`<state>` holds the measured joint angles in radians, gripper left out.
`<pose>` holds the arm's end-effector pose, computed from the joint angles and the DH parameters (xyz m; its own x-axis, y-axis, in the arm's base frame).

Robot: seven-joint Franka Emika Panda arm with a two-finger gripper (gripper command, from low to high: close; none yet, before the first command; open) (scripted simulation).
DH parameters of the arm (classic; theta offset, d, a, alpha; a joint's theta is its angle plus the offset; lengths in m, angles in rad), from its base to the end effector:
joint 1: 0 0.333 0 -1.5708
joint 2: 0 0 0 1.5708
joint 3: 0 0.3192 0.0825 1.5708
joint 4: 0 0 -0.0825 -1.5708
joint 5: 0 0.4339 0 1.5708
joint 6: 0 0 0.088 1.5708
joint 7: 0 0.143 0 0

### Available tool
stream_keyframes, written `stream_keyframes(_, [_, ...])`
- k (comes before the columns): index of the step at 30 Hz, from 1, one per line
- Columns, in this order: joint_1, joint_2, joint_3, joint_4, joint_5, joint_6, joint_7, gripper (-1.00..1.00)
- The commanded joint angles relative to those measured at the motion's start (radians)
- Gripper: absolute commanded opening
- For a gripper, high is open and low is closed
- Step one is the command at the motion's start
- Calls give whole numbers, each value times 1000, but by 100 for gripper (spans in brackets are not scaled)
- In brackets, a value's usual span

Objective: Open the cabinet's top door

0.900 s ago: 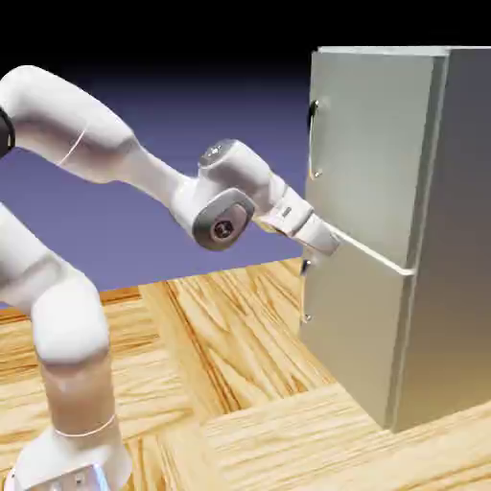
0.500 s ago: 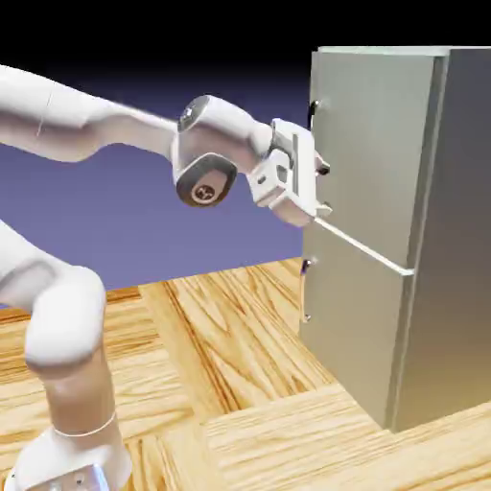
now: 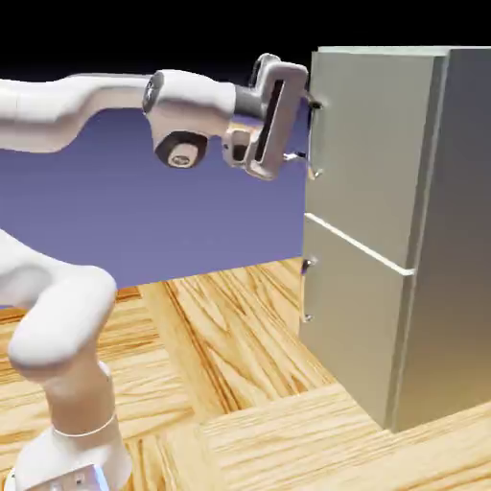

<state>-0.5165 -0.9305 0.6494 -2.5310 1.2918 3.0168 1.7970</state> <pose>0.4245 0.0470 0.6245 -0.2152 -0.5075 -0.8344 -0.0497 0.8590 -0.5096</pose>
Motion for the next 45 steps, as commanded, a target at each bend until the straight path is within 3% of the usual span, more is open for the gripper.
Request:
stream_keyframes(1, [-18, -12, 22, 9, 44, -1, 36, 0])
stream_keyframes(24, [-425, -290, 522, 224, 1039, -16, 849, 0])
stream_keyframes(30, [-600, -285, 579, 341, 1082, -70, 847, 0])
stream_keyframes(31, [-600, -285, 579, 341, 1082, -70, 847, -100])
stream_keyframes(45, [-203, -372, 216, -127, 1036, -553, 648, -100])
